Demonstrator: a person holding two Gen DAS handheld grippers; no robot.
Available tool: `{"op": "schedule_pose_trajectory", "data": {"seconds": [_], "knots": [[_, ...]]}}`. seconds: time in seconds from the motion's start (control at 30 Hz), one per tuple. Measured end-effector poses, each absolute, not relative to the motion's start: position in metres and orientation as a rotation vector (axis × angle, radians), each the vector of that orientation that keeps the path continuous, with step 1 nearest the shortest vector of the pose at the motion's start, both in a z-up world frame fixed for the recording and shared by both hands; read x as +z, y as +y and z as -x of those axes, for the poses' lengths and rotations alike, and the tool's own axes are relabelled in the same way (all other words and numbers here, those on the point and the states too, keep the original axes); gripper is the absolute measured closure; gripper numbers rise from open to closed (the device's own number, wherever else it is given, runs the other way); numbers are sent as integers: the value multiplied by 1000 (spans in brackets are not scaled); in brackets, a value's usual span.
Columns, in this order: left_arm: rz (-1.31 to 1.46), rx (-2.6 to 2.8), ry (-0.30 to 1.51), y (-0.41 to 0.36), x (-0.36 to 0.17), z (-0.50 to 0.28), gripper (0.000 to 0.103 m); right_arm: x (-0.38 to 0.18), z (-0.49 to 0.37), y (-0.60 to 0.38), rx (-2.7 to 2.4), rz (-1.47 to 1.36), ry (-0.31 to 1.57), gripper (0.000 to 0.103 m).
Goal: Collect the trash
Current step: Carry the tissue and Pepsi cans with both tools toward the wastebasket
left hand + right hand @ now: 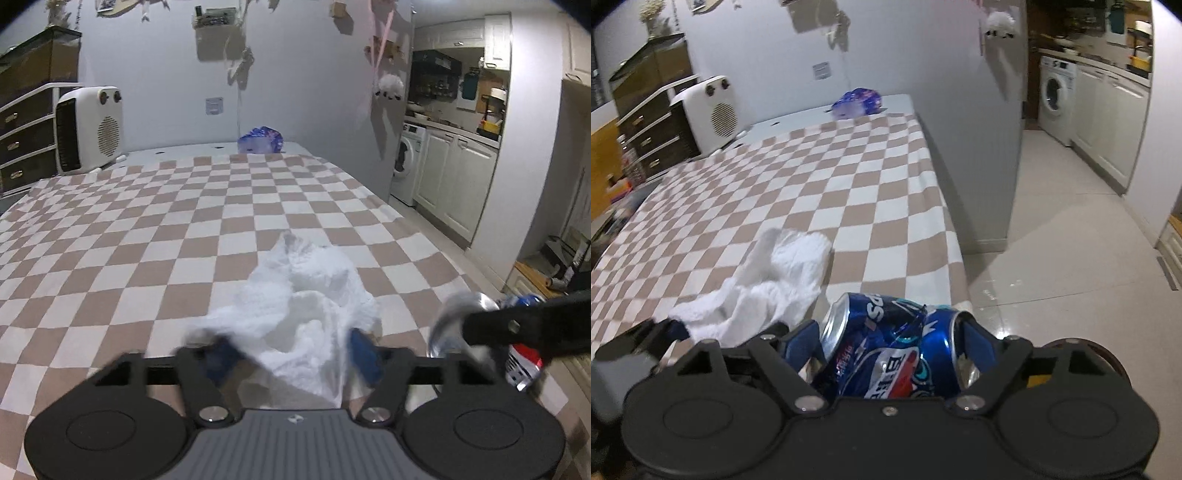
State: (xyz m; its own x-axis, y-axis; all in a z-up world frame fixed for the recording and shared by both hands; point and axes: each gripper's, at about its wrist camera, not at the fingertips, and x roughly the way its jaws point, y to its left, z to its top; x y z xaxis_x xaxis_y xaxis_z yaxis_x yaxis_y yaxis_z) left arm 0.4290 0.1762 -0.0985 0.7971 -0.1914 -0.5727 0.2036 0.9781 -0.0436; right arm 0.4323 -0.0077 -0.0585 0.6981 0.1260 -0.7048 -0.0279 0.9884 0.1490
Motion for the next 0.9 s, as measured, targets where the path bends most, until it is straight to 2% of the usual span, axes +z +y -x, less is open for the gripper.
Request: {"op": "schedule_pose_trajectory", "data": {"seconds": [0.03,0.07,0.1,0.17,0.5,0.9], "knots": [[-24,-211,618,176,-99,-429,66,-58,-430,-8,100,-120,795,21],[-28,-213,620,175,-99,-430,81,-57,-428,-8,113,-108,795,21],[-28,-220,618,174,-99,-429,90,-56,-426,-8,126,-95,793,22],[-27,-223,621,172,-96,-426,93,-54,-421,-7,155,-72,795,23],[26,-171,618,166,-88,-396,94,-59,-376,-9,198,-1,667,26],[131,-32,609,177,-83,-314,95,-58,-323,-22,295,50,615,28]]}}
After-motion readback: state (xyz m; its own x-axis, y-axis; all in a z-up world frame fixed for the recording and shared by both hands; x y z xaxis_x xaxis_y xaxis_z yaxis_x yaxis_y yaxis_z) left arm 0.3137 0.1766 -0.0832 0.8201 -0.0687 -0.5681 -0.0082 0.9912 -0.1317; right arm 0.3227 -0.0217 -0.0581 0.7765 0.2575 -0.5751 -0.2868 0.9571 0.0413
